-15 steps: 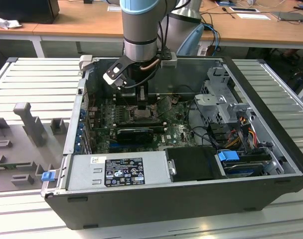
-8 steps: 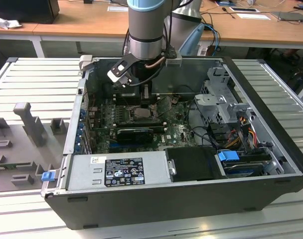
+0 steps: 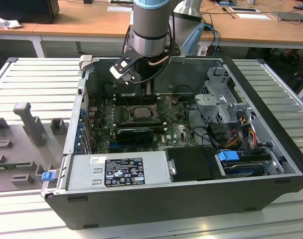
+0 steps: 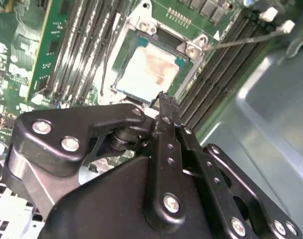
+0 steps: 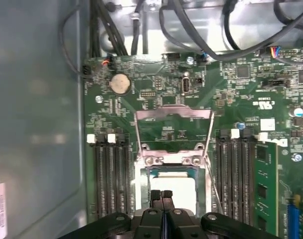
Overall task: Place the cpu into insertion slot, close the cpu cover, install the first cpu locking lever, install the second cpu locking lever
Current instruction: 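Close the cpu cover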
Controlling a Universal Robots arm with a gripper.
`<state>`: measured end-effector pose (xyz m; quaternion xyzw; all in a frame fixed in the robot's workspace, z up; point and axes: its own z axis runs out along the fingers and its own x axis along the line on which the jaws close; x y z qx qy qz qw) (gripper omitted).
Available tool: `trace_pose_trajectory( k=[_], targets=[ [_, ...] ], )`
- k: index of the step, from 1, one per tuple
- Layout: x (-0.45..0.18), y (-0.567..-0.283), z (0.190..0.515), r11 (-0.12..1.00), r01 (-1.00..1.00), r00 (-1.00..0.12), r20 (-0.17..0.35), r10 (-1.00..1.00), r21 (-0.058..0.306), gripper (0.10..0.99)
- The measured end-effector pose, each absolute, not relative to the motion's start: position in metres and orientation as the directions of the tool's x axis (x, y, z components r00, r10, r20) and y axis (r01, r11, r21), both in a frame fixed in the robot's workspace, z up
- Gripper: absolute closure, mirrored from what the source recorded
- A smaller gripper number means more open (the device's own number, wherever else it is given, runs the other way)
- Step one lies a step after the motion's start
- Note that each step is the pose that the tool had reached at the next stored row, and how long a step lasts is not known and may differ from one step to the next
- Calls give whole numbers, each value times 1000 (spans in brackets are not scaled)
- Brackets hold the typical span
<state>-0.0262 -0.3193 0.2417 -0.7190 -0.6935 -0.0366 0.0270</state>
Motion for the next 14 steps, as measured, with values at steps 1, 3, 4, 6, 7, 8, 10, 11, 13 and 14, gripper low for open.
trace_pose_trajectory(
  k=[1, 3, 4, 6, 7, 8, 10, 11, 13, 14],
  targets=[
    [-26, -319, 246, -37, 999, 36, 91, 995, 12, 980],
    [-26, -319, 256, -37, 999, 36, 92, 995, 12, 980],
    [-26, -319, 262, -37, 999, 35, 91, 995, 12, 980],
    [-26, -321, 263, -36, 999, 35, 92, 995, 12, 980],
    [-26, -322, 263, -37, 999, 35, 92, 995, 12, 980],
    [-26, -327, 263, -37, 999, 35, 92, 995, 12, 980],
    [-27, -337, 263, -37, 999, 35, 92, 995, 12, 980],
    [-26, -339, 263, -37, 999, 35, 92, 995, 12, 980],
    [-22, -339, 263, -36, 999, 34, 92, 995, 12, 980],
    [-19, -339, 263, -34, 999, 33, 92, 995, 12, 980]
  ],
)
